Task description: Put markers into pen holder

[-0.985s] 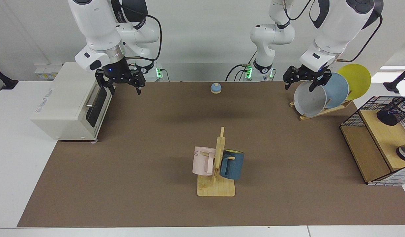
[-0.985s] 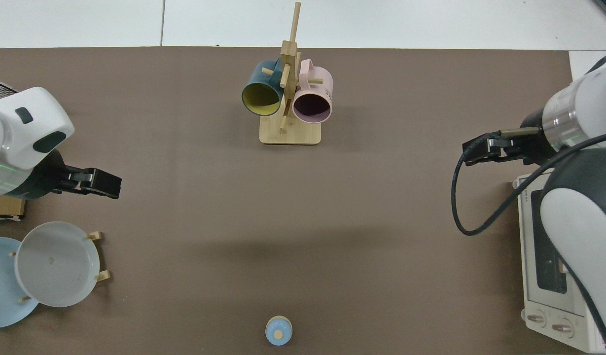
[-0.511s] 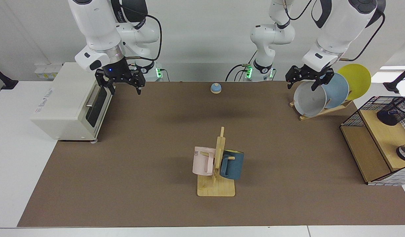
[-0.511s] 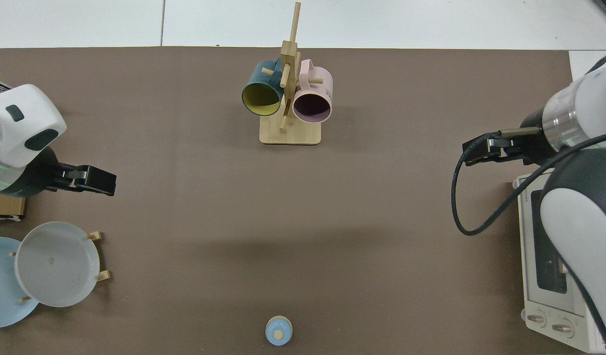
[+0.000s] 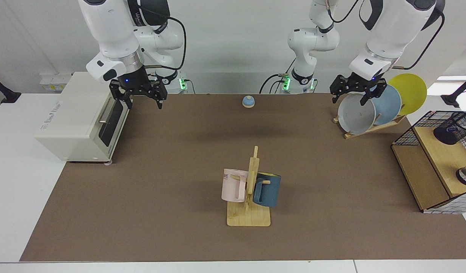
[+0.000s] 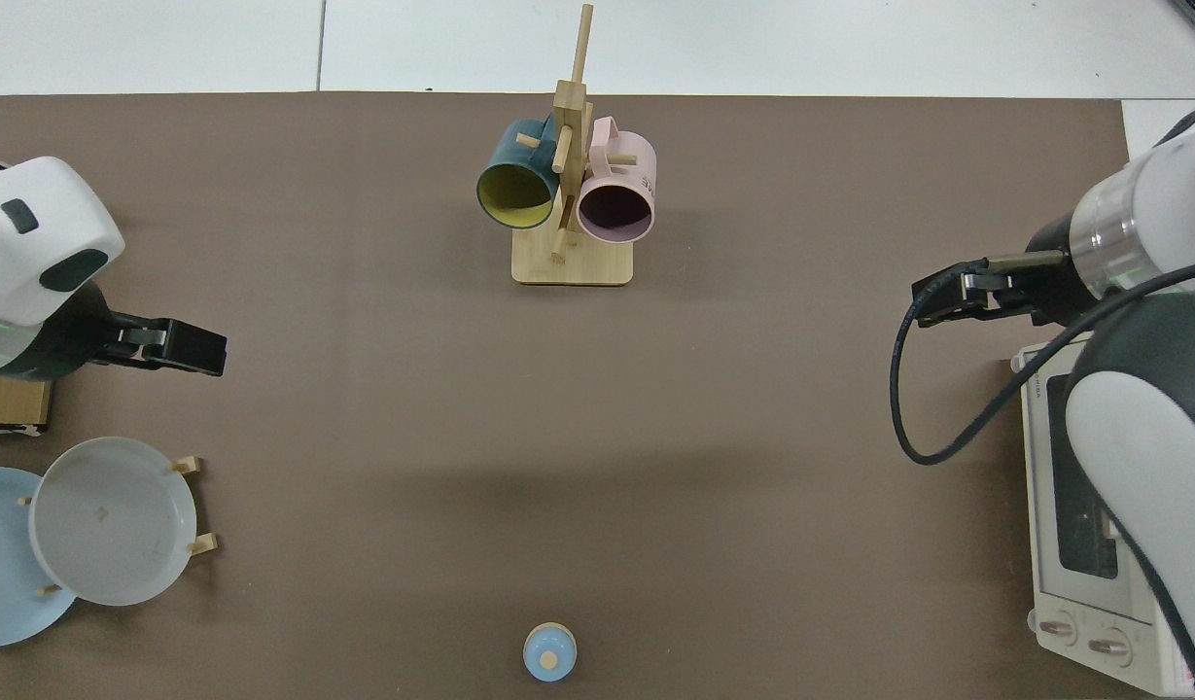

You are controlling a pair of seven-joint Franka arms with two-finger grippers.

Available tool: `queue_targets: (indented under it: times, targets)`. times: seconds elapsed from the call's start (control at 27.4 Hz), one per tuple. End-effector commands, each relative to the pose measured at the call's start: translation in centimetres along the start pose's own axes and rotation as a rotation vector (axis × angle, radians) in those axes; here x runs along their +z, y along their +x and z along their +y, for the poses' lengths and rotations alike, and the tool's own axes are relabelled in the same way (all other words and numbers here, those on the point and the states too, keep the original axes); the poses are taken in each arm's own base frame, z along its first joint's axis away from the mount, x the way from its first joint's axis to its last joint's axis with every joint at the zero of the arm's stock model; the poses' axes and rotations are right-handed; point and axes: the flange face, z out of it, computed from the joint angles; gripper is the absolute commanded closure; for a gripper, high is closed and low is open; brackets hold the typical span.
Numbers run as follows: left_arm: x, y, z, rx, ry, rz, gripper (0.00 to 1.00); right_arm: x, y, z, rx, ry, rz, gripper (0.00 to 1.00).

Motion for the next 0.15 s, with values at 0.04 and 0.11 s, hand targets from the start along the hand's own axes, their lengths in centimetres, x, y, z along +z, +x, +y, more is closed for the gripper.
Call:
queue_targets:
  times: [0.04,0.11]
  targets:
    - [-0.72,0.09,-0.18,0.021,0.003,0.027,0.0,-0.06,0.11,0.22,-0.017,0.01,0.0,0.0]
    - [-0.73,0.09,-0.18,0.023,0.003,0.028,0.0,-0.07,0.11,0.22,-0.017,0.01,0.0,0.0]
